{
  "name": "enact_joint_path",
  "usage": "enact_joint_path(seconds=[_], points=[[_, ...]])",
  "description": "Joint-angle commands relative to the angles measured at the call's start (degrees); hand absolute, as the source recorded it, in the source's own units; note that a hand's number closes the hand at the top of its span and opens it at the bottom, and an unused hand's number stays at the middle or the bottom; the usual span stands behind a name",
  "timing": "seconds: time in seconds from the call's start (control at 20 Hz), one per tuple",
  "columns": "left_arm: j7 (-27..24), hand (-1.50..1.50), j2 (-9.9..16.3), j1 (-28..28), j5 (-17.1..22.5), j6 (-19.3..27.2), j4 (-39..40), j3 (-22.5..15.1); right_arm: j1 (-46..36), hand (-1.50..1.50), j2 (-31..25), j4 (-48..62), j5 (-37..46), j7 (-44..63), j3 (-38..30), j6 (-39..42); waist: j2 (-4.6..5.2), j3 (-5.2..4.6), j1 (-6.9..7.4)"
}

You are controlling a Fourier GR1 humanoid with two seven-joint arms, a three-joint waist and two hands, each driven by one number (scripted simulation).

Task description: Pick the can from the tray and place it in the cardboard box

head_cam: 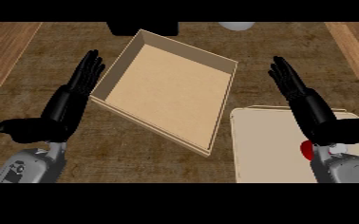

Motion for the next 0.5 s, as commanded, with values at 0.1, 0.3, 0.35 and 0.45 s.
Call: enact_joint_path(seconds=[0.1, 0.3, 0.35, 0.45], points=[[-1.53, 0.00, 3.95, 0.16, -5.27, -0.85, 1.30, 0.83, 1.22, -1.50, -11.30, -7.83, -5.77, -0.96, -14.26, 4.42, 0.71, 0.10, -2.15], [-1.00, 0.00, 7.78, 1.64, -6.92, -2.62, 2.88, 0.46, 3.05, -1.50, -28.60, -5.92, 3.15, -0.15, -22.29, 8.60, 0.66, -0.18, -5.90], [-1.16, 0.00, 8.37, 2.07, -6.84, -2.72, 2.71, 1.22, 6.40, -1.50, -28.78, -3.59, -0.39, -2.31, -27.21, 9.82, 0.57, 0.14, -5.38], [-0.77, 0.00, 6.03, 0.04, -9.12, -1.40, 3.17, -0.85, 9.09, -1.50, -29.93, 2.81, -5.00, -10.83, -34.08, 15.74, 0.94, 0.29, -3.99]])
